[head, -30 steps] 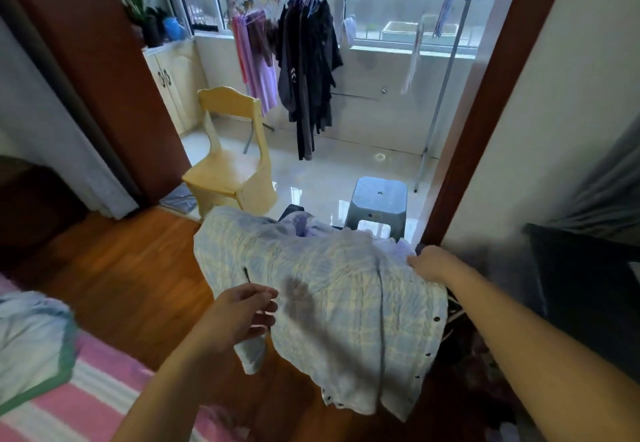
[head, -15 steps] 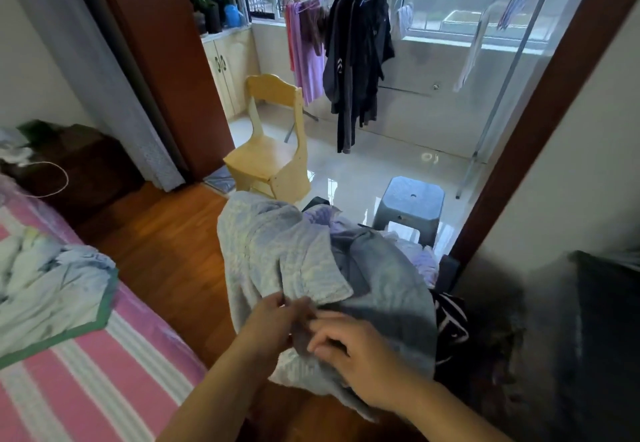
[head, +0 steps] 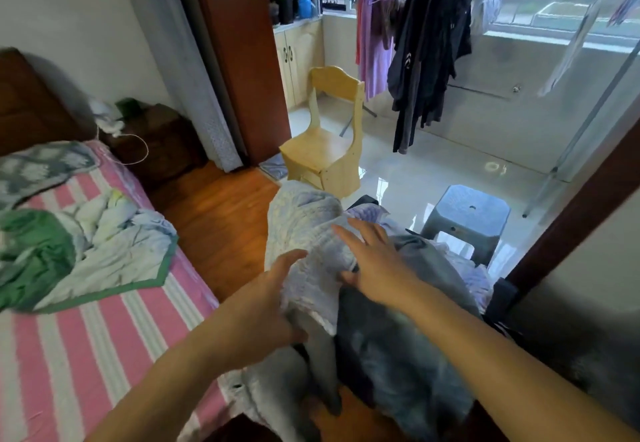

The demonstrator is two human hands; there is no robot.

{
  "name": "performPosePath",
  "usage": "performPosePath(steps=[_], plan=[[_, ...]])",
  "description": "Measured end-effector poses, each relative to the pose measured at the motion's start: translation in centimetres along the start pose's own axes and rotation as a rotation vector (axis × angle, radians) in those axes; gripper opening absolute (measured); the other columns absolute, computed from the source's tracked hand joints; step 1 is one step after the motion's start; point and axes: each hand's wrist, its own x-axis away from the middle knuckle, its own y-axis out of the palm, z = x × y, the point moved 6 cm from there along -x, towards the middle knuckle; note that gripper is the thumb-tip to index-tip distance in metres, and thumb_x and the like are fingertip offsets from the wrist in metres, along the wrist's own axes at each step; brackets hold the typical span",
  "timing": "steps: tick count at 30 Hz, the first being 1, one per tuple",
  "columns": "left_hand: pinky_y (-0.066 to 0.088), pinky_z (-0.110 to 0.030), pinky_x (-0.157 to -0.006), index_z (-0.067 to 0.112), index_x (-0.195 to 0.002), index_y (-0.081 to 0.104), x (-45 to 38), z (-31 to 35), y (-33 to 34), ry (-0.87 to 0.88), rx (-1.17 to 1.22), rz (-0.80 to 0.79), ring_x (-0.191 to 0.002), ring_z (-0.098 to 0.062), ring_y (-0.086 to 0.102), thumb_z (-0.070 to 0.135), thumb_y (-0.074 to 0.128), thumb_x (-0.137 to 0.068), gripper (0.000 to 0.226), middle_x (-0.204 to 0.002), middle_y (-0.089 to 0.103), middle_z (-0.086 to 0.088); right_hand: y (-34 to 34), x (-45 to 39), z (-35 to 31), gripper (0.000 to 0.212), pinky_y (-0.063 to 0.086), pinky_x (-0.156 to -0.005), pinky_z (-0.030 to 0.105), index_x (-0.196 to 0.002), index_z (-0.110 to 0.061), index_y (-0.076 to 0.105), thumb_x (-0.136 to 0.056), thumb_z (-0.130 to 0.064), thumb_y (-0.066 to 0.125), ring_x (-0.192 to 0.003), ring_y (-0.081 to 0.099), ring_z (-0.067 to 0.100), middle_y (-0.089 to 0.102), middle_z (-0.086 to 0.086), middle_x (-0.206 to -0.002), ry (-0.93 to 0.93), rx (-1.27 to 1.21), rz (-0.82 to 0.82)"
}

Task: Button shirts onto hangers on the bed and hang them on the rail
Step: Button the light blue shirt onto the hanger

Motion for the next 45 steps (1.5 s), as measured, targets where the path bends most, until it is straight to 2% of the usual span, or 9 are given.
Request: performPosePath(steps=[3, 5, 7, 11, 17, 26, 32, 39, 45], plan=[[0.057, -0.040, -0.080, 0.054, -0.140, 0.030, 0.8, 0.3, -3.4, 0.055, -0.439, 0.287, -0.097, -0.020, 0.067, 0.038, 0.070, -0.091, 0.065, -0.118, 0.065, 0.003, 1.9, -3.6, 0.2, 0.093, 0.011, -0.124, 0.052, -0.160, -0.037, 0.014, -0.087, -0.041, 0.072, -0.152, 0.005, 0.031, 0.012, 0.002, -0.167, -0.114, 0.092, -0.226], [0.050, -0.037, -0.061, 0.041, -0.108, 0.058, 2.2, 0.5, -7.1, 0.195, -0.404, 0.506, -0.073, -0.014, 0.062, 0.059, 0.045, -0.099, 0.025, -0.088, 0.066, 0.007, 2.9, -4.9, 0.2, 0.103, 0.007, -0.125, 0.046, -0.161, -0.034, 0.011, -0.082, -0.051, 0.074, -0.152, 0.006, 0.027, 0.013, 0.000, -0.167, -0.142, 0.083, -0.314], [0.041, -0.034, -0.052, 0.036, -0.081, 0.054, 3.9, 0.2, -10.4, 0.252, -0.430, 0.597, -0.058, -0.011, 0.050, 0.062, 0.028, -0.102, 0.042, -0.070, 0.049, 0.012, 2.8, -6.3, -0.4, 0.092, 0.012, -0.122, 0.042, -0.160, -0.029, 0.017, -0.085, -0.051, 0.065, -0.150, 0.020, 0.028, 0.025, 0.001, -0.165, -0.177, 0.063, -0.187], [0.053, -0.037, -0.058, 0.021, -0.125, 0.065, 7.9, -2.0, -14.4, 0.321, -0.548, 0.671, -0.074, -0.028, 0.065, 0.054, 0.028, -0.107, 0.053, -0.095, 0.065, 0.000, 3.0, -10.4, -1.6, 0.053, 0.025, -0.113, 0.037, -0.151, -0.022, 0.045, -0.099, -0.025, 0.051, -0.135, 0.046, 0.031, 0.053, 0.005, -0.148, -0.148, 0.005, 0.015], [0.058, -0.041, -0.051, 0.002, -0.107, 0.073, 14.9, -8.6, -19.5, 0.122, -0.738, 0.821, -0.066, -0.035, 0.074, 0.024, 0.043, -0.090, 0.041, -0.096, 0.077, -0.016, -1.8, -15.2, -6.1, 0.021, 0.050, -0.089, 0.042, -0.109, -0.016, 0.065, -0.102, -0.021, 0.046, -0.097, 0.063, 0.031, 0.067, 0.009, -0.104, 0.103, 0.058, 0.234], [0.052, -0.045, -0.053, 0.008, -0.087, 0.066, 34.1, -18.9, -31.2, -0.416, -0.856, 1.201, -0.063, -0.044, 0.066, 0.028, 0.056, -0.097, 0.024, -0.074, 0.066, -0.016, -11.7, -15.8, -32.8, 0.023, 0.044, -0.068, 0.038, -0.098, -0.009, 0.065, -0.091, -0.002, 0.044, -0.086, 0.062, 0.036, 0.070, 0.016, -0.093, -0.230, -0.591, 0.650], [0.051, -0.057, -0.076, 0.012, -0.115, 0.066, 52.3, -25.2, -36.4, -0.909, -0.646, 1.512, -0.089, -0.060, 0.062, 0.044, 0.051, -0.102, 0.038, -0.099, 0.066, -0.036, -9.3, -12.5, -54.5, 0.020, 0.040, -0.065, 0.033, -0.096, -0.008, 0.066, -0.085, 0.003, 0.053, -0.086, 0.063, 0.035, 0.071, 0.016, -0.092, -0.486, -0.663, 0.494], [0.043, -0.043, -0.075, 0.019, -0.093, 0.065, 68.5, -32.4, -36.3, -0.892, -0.203, 1.696, -0.096, -0.047, 0.062, 0.040, 0.055, -0.100, 0.025, -0.103, 0.070, -0.022, -3.1, -7.2, -71.9, 0.026, 0.052, -0.075, 0.029, -0.076, -0.024, 0.064, -0.086, -0.001, 0.055, -0.081, 0.061, 0.016, 0.067, -0.003, -0.083, -0.401, -1.162, 0.357], [0.046, -0.050, -0.080, 0.013, -0.112, 0.064, 79.5, -34.7, -33.8, -1.066, -0.434, 1.806, -0.098, -0.054, 0.060, 0.041, 0.050, -0.103, 0.033, -0.106, 0.069, -0.026, 3.5, -2.5, -83.2, 0.022, 0.041, -0.062, 0.025, -0.087, -0.011, 0.067, -0.081, -0.002, 0.047, -0.071, 0.052, 0.010, 0.061, 0.000, -0.080, -0.290, -1.273, 0.243]])
